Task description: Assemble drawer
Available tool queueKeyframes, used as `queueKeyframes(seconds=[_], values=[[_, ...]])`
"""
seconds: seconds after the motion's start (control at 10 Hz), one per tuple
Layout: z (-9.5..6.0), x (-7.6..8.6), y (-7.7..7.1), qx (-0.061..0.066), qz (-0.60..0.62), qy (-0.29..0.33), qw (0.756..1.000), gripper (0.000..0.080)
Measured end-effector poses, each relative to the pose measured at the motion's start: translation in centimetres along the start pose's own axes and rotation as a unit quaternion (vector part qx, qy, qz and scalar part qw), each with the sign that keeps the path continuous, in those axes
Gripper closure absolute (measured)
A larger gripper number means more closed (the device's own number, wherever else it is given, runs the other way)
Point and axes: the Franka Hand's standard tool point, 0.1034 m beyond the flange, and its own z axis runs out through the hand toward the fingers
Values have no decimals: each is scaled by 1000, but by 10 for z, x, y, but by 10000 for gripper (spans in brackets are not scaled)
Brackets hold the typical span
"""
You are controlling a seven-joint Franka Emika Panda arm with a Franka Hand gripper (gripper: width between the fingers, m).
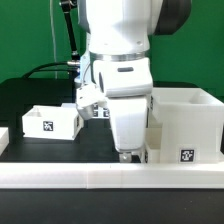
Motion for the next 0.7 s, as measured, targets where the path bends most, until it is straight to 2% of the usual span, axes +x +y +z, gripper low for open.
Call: queueKeyframes(seconds=[0.2, 0.4, 0.7], values=[[5, 1, -15, 8, 2, 0, 1000, 151], [10, 7, -23, 14, 2, 1, 1000, 151], [13, 24, -25, 21, 15, 1, 1000, 151]])
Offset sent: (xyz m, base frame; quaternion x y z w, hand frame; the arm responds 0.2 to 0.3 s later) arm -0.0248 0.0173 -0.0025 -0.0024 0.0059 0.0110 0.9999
